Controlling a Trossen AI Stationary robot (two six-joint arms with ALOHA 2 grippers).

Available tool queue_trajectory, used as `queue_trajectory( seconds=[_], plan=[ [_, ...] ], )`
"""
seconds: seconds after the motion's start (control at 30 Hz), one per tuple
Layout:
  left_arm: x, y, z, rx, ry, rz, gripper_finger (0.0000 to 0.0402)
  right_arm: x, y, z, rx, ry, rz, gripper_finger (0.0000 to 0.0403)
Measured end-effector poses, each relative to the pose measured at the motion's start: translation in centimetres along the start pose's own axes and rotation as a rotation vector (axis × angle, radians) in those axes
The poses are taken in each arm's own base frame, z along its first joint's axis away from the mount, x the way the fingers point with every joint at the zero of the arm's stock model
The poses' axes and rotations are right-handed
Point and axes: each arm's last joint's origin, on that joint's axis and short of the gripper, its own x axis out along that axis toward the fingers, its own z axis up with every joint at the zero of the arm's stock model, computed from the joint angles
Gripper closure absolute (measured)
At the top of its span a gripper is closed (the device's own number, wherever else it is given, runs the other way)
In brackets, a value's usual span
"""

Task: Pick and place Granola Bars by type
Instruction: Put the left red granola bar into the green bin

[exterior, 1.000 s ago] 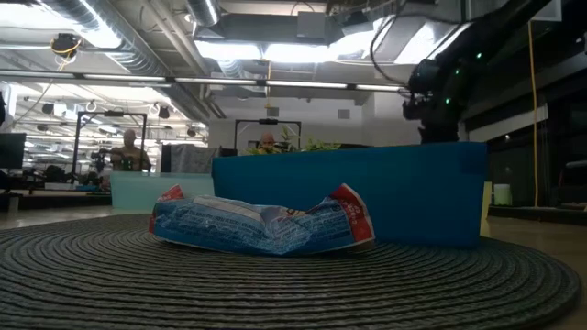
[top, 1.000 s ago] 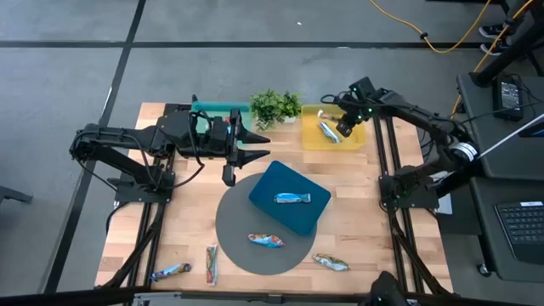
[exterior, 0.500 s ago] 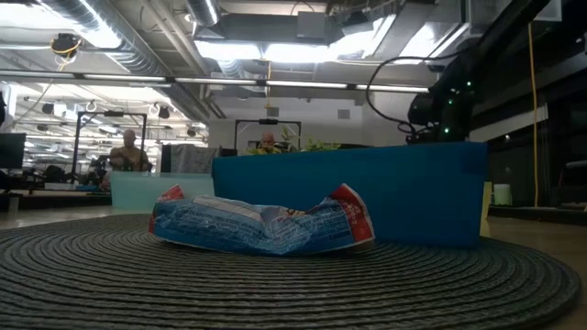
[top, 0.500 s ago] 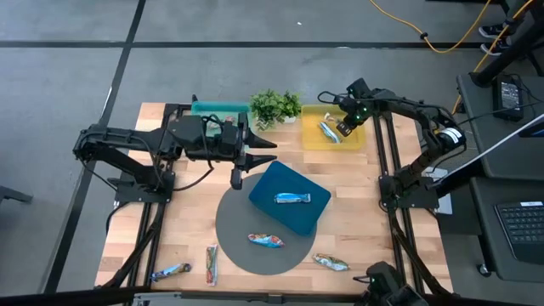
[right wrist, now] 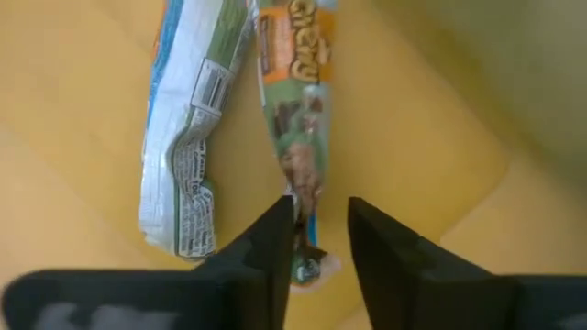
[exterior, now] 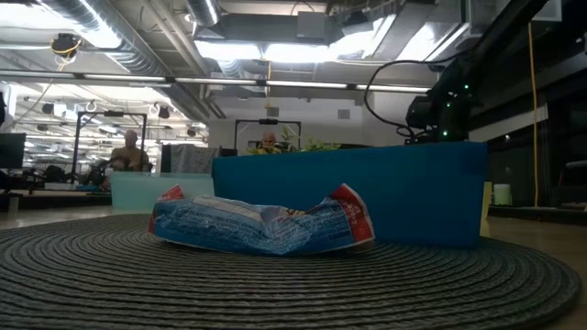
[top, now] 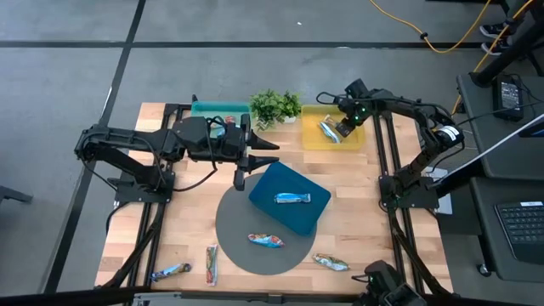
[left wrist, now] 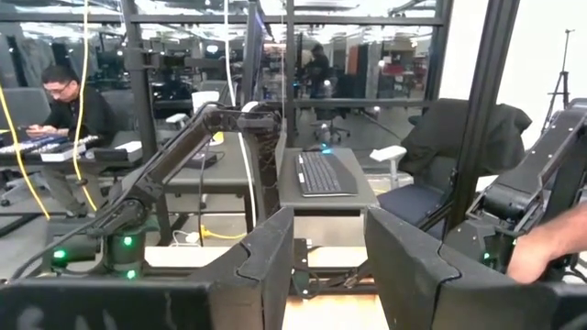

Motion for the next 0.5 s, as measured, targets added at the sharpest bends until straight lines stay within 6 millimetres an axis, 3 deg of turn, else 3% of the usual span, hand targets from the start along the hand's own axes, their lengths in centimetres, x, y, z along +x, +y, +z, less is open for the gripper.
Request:
queue_trajectory(
  seconds=[0.23,0.4,0.5],
  plan=[
    [0.0,0.0,0.0,0.0,-0.001,0.0,0.0274,-1.7,-0.2,1.4,-0.007,-0.061,-0.026,0.0237],
    [0.0,-0.1,-0.3,-0.036,0.038,-0.007,0.0274,-5.6,0.1,2.3,-0.028,-0.194,-0.086,0.0234],
    [-0.2,-0.4,-1.6,-0.103,0.167,-0.034,0.0274,-8.2,1.3,2.0,-0.063,-0.287,-0.099,0.0241]
  ],
)
